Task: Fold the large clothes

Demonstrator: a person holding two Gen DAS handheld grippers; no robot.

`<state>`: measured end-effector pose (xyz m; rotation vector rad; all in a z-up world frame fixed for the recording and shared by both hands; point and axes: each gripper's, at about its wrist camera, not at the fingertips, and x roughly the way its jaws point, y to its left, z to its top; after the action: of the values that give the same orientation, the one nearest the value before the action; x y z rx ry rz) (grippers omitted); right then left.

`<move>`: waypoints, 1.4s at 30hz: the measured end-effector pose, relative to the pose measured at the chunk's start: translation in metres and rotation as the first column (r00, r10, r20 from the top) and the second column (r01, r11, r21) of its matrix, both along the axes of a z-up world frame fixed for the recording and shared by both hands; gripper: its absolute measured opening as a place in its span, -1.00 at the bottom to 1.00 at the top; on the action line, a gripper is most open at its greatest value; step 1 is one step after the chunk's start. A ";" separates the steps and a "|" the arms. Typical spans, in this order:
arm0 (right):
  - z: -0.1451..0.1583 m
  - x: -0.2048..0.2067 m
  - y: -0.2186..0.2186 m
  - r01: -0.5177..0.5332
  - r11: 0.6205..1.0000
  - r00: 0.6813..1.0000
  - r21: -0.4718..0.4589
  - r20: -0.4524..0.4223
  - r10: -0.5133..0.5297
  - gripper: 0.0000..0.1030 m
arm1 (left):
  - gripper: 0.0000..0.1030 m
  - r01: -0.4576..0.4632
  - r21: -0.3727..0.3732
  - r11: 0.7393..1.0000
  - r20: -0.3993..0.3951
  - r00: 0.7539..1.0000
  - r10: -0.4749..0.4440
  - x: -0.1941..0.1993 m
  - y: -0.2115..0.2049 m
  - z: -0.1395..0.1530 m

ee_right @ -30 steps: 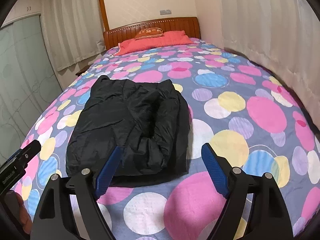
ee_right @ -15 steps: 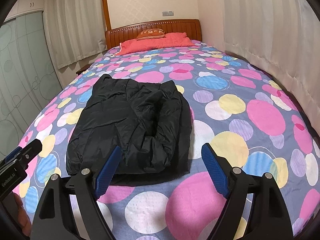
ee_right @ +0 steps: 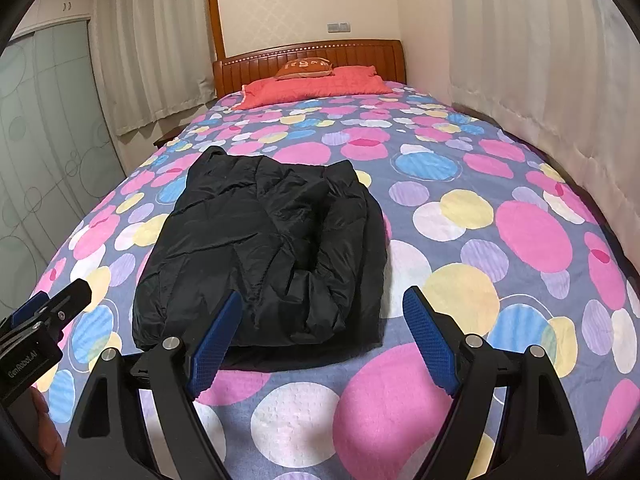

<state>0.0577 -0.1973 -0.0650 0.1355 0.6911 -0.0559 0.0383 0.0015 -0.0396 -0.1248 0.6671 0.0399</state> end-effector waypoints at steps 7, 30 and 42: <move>0.000 -0.001 0.002 0.001 1.000 1.000 -0.001 0.000 -0.001 0.58 | 0.92 0.001 0.000 1.000 0.001 1.000 -0.001 0.000 -0.001 0.000; -0.001 -0.001 0.005 0.002 1.000 1.000 -0.006 0.002 -0.002 0.58 | 0.92 0.014 0.003 1.000 -0.007 1.000 -0.014 0.001 -0.004 -0.004; -0.001 -0.002 0.005 0.001 1.000 1.000 -0.008 0.002 -0.001 0.58 | 0.92 0.016 0.005 1.000 0.003 1.000 -0.016 -0.001 -0.005 -0.004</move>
<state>0.0562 -0.1922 -0.0662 0.1286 0.6883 -0.0599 0.0378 -0.0031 -0.0434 -0.1142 0.6648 0.0258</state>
